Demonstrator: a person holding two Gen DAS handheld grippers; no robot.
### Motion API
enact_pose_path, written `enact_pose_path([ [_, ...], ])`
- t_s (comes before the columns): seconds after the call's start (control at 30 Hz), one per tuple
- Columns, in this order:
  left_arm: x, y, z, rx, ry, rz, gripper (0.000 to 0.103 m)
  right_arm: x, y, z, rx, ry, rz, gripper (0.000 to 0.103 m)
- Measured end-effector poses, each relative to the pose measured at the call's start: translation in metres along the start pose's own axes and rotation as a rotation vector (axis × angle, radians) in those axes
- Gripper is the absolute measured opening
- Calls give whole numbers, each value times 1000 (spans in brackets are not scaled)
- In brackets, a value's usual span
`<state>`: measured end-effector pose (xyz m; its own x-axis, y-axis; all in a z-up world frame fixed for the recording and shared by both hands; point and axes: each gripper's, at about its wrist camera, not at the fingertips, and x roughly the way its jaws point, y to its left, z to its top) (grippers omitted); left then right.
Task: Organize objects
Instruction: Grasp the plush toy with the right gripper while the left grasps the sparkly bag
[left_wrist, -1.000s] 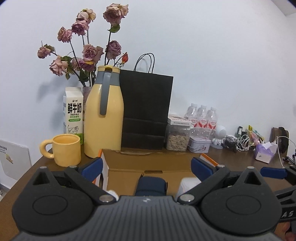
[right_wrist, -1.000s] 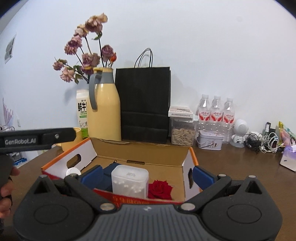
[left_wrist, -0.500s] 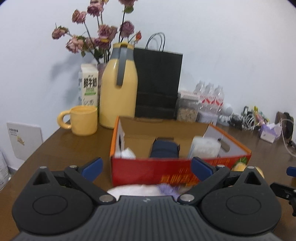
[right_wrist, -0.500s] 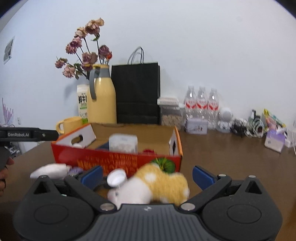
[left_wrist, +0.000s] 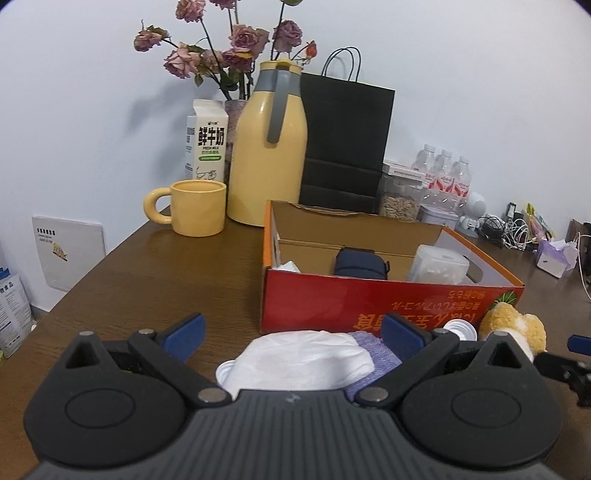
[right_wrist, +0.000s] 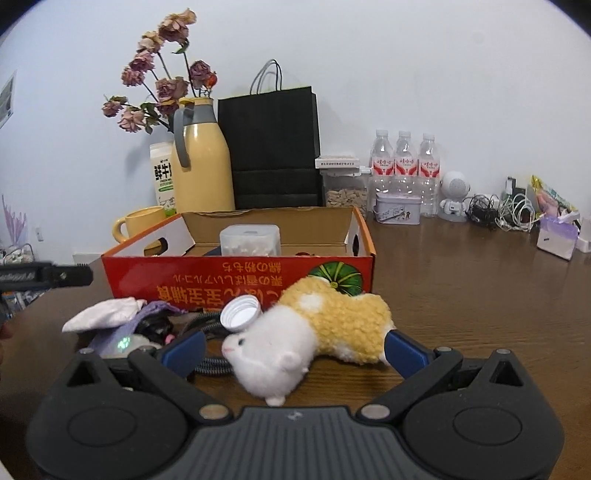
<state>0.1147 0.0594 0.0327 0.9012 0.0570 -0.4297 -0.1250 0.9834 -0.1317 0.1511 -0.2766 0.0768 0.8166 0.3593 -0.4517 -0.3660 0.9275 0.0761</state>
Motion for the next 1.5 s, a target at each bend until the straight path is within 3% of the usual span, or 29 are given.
enact_pose_path([
  [0.17, -2, 8, -2, -15, 7, 14, 103, 25, 7, 13, 59, 62, -34, 88],
  [0.47, 2, 23, -7, -43, 34, 30, 103, 55, 10, 5, 207, 139, -107, 78],
  [0.57, 4, 25, -8, -49, 43, 27, 103, 56, 9, 3, 216, 143, -107, 76],
  [0.7, 5, 26, -10, -50, 48, 21, 103, 60, 9, 2, 217, 167, -84, 59],
  [0.83, 5, 26, -10, -50, 53, 23, 103, 59, 5, 2, 217, 168, -54, 56],
  [1.0, 5, 24, -12, -48, 59, 25, 103, 55, -4, 0, 230, 139, -32, 47],
  [1.5, -14, -33, -9, 41, 60, -51, 103, 14, -22, -6, 176, -5, 40, 45],
])
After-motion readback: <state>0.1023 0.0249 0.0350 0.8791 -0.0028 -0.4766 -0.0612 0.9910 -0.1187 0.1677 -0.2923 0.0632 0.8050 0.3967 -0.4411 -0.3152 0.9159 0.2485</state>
